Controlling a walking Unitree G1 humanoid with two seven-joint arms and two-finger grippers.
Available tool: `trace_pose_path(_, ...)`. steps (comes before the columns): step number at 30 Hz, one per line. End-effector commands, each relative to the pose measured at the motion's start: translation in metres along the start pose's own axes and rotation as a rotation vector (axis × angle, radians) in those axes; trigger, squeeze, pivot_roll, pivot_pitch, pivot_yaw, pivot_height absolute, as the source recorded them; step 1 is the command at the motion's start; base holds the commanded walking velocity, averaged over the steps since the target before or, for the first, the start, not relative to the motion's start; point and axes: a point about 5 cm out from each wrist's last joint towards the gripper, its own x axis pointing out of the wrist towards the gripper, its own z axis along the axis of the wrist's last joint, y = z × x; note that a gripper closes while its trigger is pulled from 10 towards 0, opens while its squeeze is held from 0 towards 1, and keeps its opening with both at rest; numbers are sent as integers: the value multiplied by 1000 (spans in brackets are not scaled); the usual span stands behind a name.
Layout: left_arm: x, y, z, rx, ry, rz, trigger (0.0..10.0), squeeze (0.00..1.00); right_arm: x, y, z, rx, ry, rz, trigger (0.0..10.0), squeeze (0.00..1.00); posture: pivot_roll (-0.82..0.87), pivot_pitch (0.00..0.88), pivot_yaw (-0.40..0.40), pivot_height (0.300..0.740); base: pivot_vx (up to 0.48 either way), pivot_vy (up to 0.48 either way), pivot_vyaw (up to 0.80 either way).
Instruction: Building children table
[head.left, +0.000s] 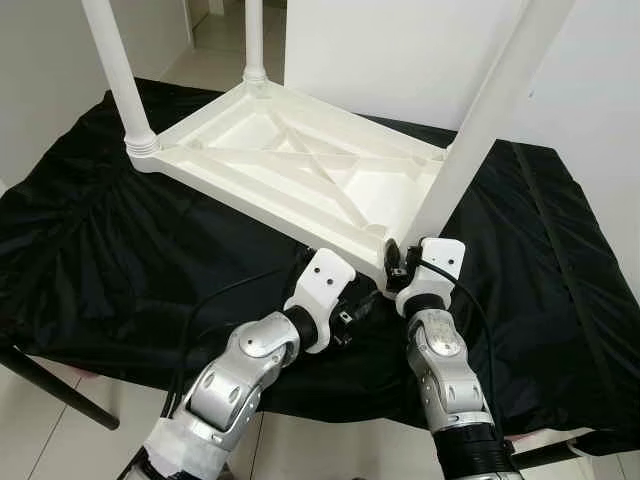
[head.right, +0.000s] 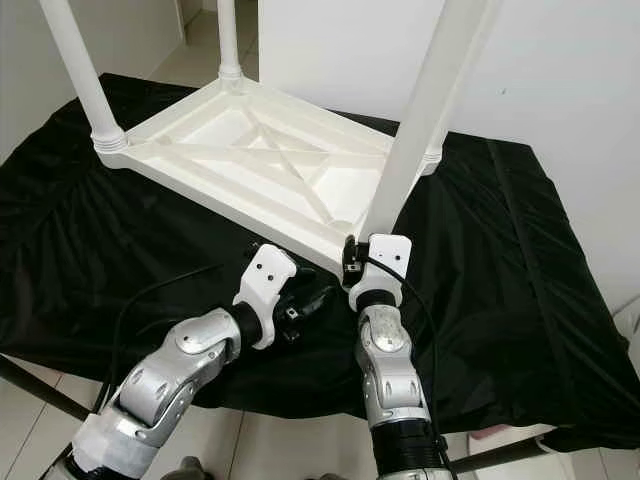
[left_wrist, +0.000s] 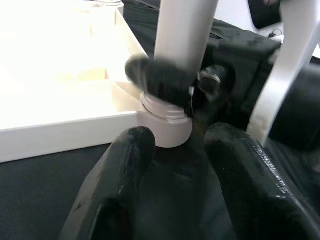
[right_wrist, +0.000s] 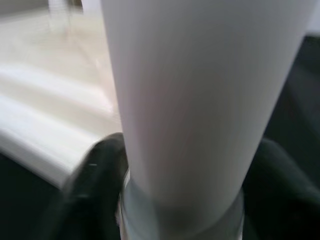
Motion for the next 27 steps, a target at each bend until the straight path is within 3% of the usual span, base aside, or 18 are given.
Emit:
trace_pose_path(1,1,1,-2,-3,4,-18,10000,0,-3,-5,-15,13,78,7,10000,1000,122,34,-74,740,0,0,0)
trace_pose_path(7,1,3,-1,1,1,-10,10000,0,2,-9,-6,25,46,114,10000,1000,130,30,-82,740,0,0,0)
trace_pose_path(10,-1,5,-1,2,-1,0,10000,0,6,-22,1,-20,28,246,10000,1000,136,33,-84,740,0,0,0)
trace_pose_path(11,-2,6,-1,3,-1,5,10000,0,7,-26,3,-33,28,285,10000,929,136,32,-83,740,0,0,0)
trace_pose_path(12,-2,6,-1,3,-1,5,10000,0,7,-26,3,-33,28,285,10000,929,136,32,-83,740,0,0,0)
trace_pose_path(13,-2,7,0,2,-1,9,10000,0,8,-28,4,-54,27,324,10000,0,136,32,-83,740,0,0,0)
trace_pose_path(19,-2,9,1,4,-5,17,10000,0,14,-36,10,-107,30,468,10000,0,140,32,-86,740,0,0,0)
trace_pose_path(22,0,11,3,7,-12,20,10000,0,19,-38,10,-176,39,621,10000,0,139,29,-85,740,0,0,0)
trace_pose_path(26,1,11,4,7,-16,20,10000,0,23,-37,9,-200,54,679,10000,0,143,24,-84,740,0,0,0)
trace_pose_path(27,1,11,5,8,-19,19,10000,0,25,-37,6,-215,69,712,4784,0,143,24,-84,740,0,0,0)
